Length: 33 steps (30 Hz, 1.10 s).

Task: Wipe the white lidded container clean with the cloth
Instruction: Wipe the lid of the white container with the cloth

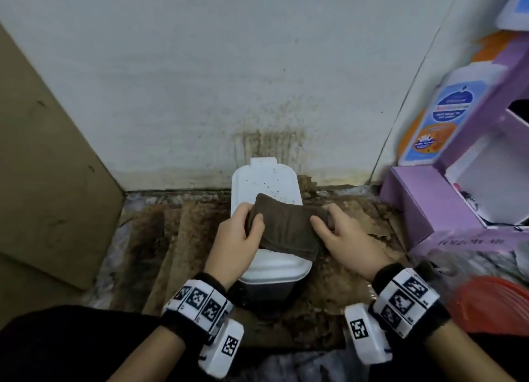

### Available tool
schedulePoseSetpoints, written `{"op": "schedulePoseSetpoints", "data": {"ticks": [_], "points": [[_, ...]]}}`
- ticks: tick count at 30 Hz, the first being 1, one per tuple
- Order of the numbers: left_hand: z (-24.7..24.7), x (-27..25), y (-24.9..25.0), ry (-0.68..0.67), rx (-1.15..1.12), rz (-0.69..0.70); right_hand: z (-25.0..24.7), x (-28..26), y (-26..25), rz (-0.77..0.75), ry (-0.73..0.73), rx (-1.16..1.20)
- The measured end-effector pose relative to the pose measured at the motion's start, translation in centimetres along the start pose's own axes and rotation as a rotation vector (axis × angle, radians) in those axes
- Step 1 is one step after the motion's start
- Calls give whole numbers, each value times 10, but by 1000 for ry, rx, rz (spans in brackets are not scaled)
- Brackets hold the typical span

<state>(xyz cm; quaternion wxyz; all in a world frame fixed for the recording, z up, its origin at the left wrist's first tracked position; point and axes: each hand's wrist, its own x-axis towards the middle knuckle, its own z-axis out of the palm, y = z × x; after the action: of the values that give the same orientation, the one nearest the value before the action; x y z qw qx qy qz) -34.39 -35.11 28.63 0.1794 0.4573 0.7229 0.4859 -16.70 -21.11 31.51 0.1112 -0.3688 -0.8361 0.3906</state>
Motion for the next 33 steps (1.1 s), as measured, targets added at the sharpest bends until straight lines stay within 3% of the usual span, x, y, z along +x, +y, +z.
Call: {"op": "schedulePoseSetpoints", "data": {"ticks": [6,12,18,22,24,29,33], "points": [[7,37,-24,-72,190,24,37,-9,22,114,126,244],[19,72,-29,-151,324,157,75,-31,21,216,276,364],[21,87,-35,-171,431,242,93,-39,21,221,340,-96],[7,75,-39,-65,492,202,90,-30,21,9,443,-283],[-2,64,-40,-37,487,163,87,-20,22,-72,399,-306],[-10,23,-46,19,461,-9,89,4,27,-236,127,-308],[-3,-3,-49,59,470,-42,98,10,28,-245,95,-432]]}}
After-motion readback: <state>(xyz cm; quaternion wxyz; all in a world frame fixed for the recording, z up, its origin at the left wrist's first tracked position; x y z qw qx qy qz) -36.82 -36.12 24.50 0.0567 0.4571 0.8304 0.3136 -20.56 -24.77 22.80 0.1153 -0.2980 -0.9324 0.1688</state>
